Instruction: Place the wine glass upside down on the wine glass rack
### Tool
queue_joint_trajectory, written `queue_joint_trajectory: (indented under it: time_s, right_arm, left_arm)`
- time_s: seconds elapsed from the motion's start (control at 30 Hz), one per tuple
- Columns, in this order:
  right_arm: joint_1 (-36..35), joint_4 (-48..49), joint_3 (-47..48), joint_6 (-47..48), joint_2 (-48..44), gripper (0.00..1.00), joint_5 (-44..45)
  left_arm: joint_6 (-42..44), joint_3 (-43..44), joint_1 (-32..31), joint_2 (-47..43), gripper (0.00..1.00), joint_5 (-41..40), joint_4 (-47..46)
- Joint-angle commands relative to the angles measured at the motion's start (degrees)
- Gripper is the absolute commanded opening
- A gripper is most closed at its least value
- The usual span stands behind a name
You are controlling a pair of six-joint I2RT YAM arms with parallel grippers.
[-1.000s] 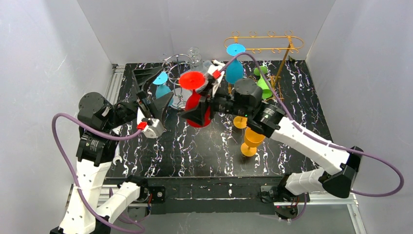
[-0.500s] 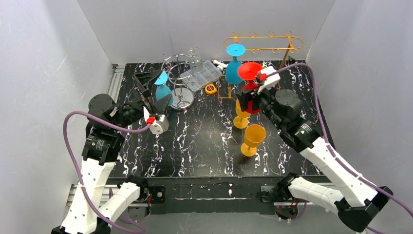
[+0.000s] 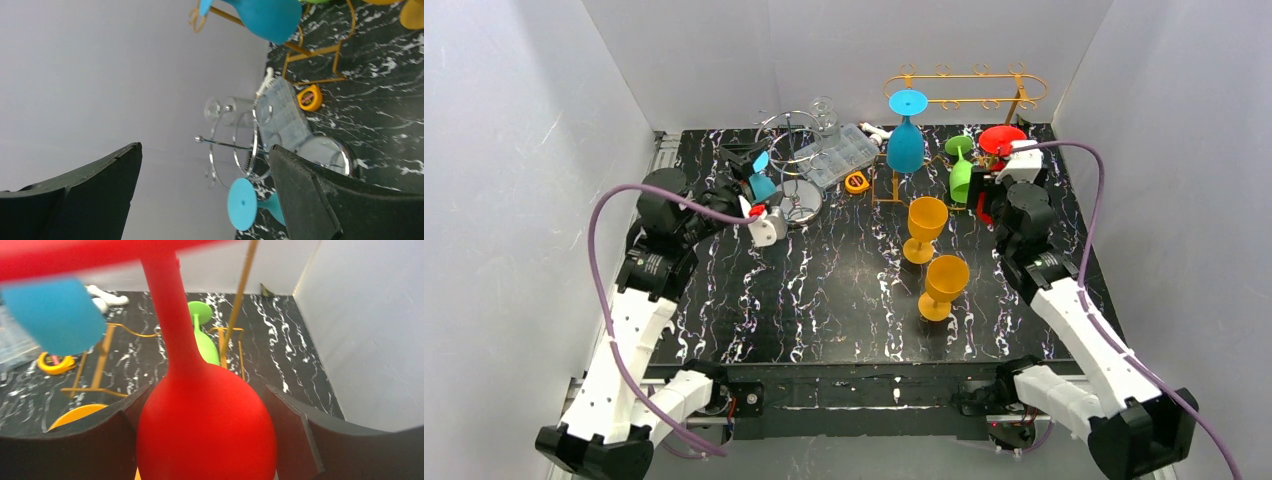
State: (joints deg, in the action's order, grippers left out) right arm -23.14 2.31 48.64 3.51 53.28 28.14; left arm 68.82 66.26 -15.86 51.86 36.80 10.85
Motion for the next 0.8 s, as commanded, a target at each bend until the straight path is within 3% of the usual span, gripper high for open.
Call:
queue_joint_trajectory:
  time_s: [0.0, 0.2, 0.43, 0.77]
  right_arm:
    - [6.63, 11.92, -1.48, -4.38, 3.65, 0.32, -2.12]
    - [17.34, 14.27, 2.82, -8.71, 10.97, 0.39, -17.90]
    - [19.77, 14.75, 5.96, -8.34, 14.92, 0.38, -29.74]
    - [22.51, 13.76, 7.67, -8.10, 15.98, 0.36, -31.74]
  left_arm:
    - [-0.17, 0.13, 0.57, 1.58, 0.98, -1.48, 4.34]
    - [-1.70, 2.27, 2.17, 4.51, 0.98, -2.65, 6.77]
    - [-4.04, 2.80, 5.03, 7.47, 0.98, -0.69, 5.71]
    - [-4.48, 0.21, 6.32, 7.20, 0.98, 2.05, 3.31]
